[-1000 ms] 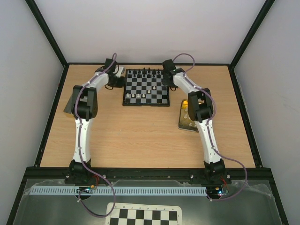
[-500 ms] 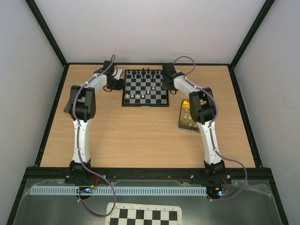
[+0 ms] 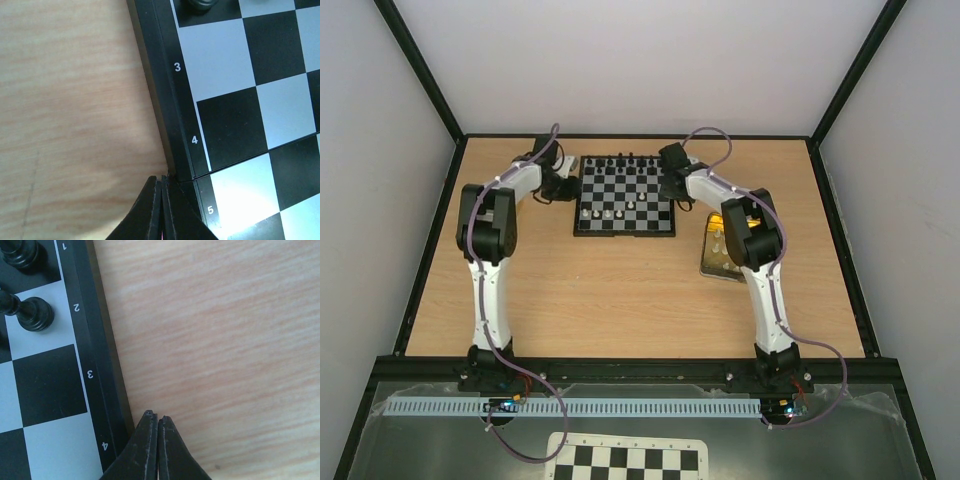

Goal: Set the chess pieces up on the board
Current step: Move the chessboard to the center of the board.

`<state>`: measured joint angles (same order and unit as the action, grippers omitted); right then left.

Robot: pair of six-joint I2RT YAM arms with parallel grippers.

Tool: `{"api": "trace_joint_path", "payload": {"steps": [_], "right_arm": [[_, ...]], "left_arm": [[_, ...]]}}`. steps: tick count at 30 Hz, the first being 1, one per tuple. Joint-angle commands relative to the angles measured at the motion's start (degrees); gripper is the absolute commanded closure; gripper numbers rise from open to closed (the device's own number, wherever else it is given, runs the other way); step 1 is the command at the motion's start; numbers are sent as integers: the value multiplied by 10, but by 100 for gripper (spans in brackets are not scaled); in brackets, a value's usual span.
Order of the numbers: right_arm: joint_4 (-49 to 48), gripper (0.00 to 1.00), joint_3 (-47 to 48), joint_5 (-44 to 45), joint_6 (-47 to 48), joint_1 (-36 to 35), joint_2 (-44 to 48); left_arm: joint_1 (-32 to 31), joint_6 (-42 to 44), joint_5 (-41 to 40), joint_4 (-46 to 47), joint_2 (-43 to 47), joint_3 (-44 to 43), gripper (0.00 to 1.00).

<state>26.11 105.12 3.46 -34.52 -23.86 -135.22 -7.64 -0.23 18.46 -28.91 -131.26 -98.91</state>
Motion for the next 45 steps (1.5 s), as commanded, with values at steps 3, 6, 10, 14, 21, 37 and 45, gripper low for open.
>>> {"api": "trace_joint_path", "payload": {"steps": [3, 6, 10, 14, 21, 37, 45], "right_arm": [[2, 98, -107, -122, -36, -80, 9], [-16, 98, -149, -124, -44, -85, 30], [-34, 98, -196, -123, -50, -95, 57], [-47, 98, -240, -124, -57, -103, 88], [-60, 98, -312, -125, -61, -116, 146], [-67, 98, -446, -124, -85, -160, 264], [-73, 98, -506, -123, -112, -190, 320]], "left_arm": [[-36, 19, 94, -77, 0, 91, 98], [-37, 27, 97, -76, 17, 126, 98], [-37, 40, 97, -78, 39, 164, 98], [-38, 50, 104, -88, 61, 197, 98], [-43, 74, 111, -107, 105, 249, 98], [-68, 115, 145, -146, 182, 343, 98], [-78, 130, 139, -158, 211, 387, 98]]}}
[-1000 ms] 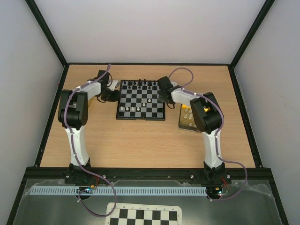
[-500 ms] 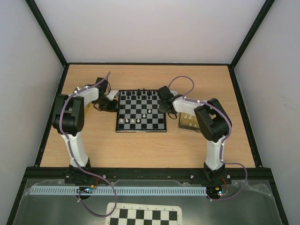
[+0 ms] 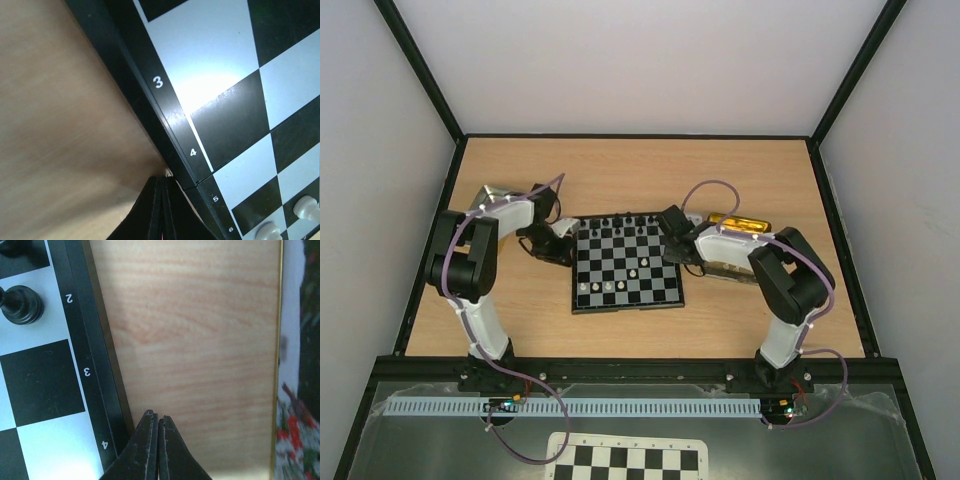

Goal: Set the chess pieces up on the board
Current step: Move the chessboard to the center of the board.

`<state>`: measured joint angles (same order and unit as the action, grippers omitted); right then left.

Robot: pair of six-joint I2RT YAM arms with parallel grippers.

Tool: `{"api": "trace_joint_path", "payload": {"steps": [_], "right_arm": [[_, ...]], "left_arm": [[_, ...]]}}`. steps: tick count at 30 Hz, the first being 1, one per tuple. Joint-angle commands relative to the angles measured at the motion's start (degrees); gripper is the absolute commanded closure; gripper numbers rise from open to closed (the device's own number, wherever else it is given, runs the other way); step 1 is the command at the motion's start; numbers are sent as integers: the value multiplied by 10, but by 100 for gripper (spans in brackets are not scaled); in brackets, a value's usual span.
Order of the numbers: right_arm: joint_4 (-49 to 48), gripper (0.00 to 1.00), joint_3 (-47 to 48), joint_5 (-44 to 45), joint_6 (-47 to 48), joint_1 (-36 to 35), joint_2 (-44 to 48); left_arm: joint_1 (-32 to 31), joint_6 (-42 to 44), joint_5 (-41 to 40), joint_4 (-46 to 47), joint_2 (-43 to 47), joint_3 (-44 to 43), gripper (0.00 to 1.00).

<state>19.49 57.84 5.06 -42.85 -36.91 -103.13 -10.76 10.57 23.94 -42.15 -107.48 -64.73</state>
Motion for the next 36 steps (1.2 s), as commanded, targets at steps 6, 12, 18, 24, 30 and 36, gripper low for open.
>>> {"api": "trace_joint_path", "payload": {"steps": [6, 12, 18, 24, 30, 36], "right_arm": [[-12, 98, -73, -139, -52, -87, 32], [-6, 98, -100, -138, -71, -115, 61], [-5, 98, -117, -138, -86, -130, 81], [-3, 98, -116, -134, -86, -132, 81], [-2, 98, -111, -135, -82, -132, 73], [16, 98, -97, -118, -76, -131, 72]], "left_arm": [[-47, 42, 60, -39, -10, 60, 98], [-46, 45, 59, -50, -10, 52, 98], [-46, 43, 57, -48, -7, 53, 98], [-47, 42, 56, -47, -5, 55, 98], [-46, 38, 60, -38, 9, 59, 98], [-45, 41, 51, -42, 20, 54, 98]]}}
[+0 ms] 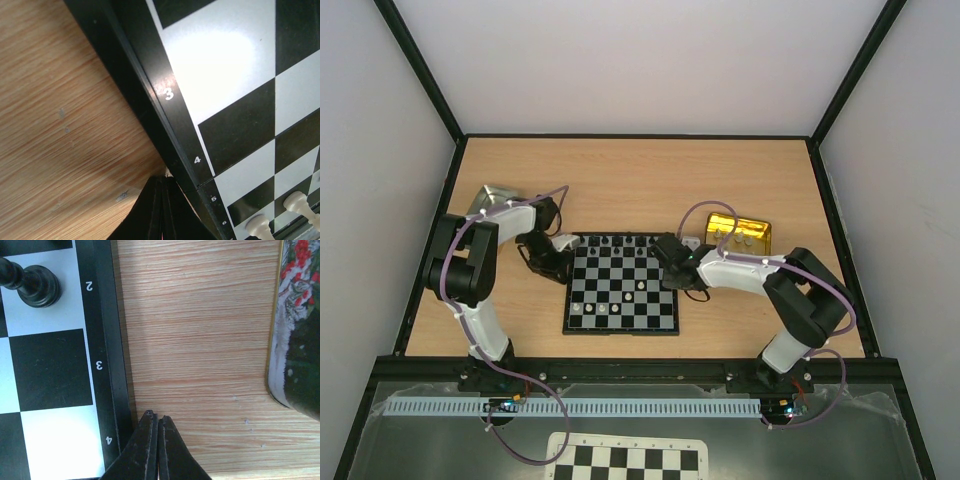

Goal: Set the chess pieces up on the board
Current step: Move the chessboard to the center of the board.

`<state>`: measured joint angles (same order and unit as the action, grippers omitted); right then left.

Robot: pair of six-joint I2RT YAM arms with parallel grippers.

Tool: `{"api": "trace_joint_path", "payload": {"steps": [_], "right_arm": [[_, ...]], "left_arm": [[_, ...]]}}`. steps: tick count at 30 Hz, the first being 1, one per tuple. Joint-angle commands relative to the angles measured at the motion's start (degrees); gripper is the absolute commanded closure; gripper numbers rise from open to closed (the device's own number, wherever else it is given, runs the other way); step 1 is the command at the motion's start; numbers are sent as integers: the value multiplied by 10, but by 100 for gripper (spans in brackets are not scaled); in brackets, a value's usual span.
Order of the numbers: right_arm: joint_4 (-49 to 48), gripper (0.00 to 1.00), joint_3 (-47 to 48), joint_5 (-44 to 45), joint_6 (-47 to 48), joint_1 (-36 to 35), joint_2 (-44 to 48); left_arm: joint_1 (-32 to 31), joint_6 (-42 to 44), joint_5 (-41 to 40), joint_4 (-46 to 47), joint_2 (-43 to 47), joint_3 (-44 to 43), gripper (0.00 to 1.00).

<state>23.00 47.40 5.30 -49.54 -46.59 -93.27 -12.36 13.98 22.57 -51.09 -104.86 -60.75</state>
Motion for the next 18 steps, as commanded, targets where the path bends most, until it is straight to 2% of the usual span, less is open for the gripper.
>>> {"api": "trace_joint_path", "payload": {"steps": [1, 10, 18], "right_arm": [[-16, 98, 11, -118, -7, -34, -26], [37, 98, 46, -71, 7, -34, -20], [44, 98, 64, -62, 30, -4, -33]], "left_arm": [[-28, 7, 64, 47, -4, 14, 98], [-15, 0, 54, 46, 10, -2, 98], [-14, -4, 60, 47, 10, 2, 98]]}}
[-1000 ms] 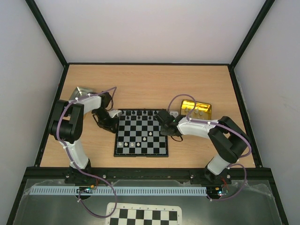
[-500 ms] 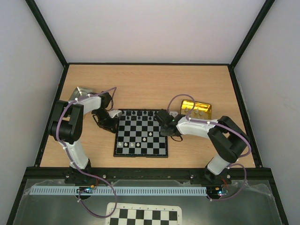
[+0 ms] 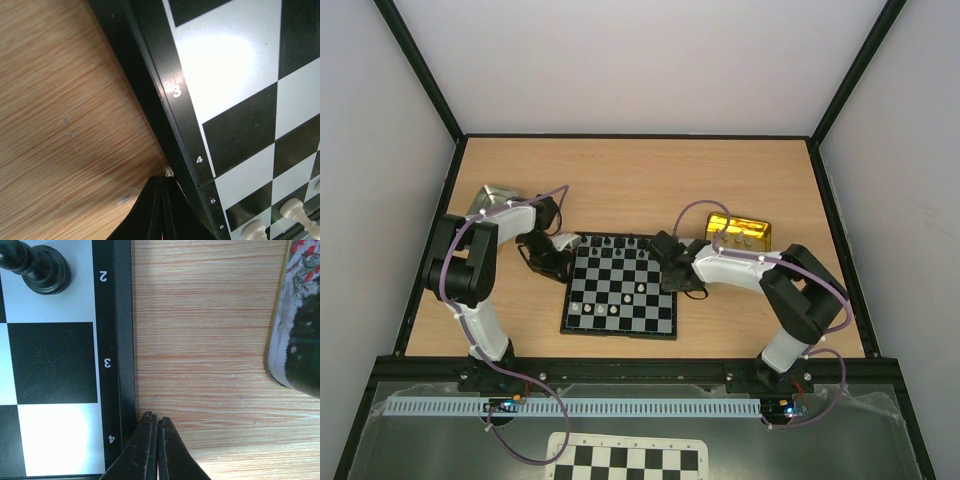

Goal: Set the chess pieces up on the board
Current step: Move the chessboard to the center of the board.

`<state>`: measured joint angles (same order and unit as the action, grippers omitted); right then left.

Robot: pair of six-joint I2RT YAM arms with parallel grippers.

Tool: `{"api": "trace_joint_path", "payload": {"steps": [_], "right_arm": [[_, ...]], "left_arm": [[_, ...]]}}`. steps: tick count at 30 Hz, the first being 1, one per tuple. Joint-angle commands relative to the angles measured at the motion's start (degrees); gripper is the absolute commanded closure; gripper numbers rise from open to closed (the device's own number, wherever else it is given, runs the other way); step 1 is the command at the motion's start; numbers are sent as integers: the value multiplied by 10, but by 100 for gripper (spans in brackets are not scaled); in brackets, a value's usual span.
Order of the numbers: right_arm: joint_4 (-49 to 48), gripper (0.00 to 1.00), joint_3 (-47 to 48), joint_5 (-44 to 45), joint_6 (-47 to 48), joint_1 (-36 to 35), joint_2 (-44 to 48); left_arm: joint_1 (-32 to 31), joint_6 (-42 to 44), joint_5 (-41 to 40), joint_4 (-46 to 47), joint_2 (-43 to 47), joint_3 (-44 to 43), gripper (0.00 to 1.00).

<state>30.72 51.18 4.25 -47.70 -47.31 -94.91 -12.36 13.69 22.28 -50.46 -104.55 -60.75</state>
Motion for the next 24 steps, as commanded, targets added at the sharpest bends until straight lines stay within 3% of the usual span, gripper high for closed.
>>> {"api": "trace_joint_path", "payload": {"steps": [1, 24], "right_arm": [[-33, 98, 29, -52, 15, 9, -18], [-13, 98, 66, -44, 47, 41, -24]], "left_arm": [[-14, -1, 62, 41, 9, 3, 98], [-14, 4, 59, 36, 16, 2, 98]]}}
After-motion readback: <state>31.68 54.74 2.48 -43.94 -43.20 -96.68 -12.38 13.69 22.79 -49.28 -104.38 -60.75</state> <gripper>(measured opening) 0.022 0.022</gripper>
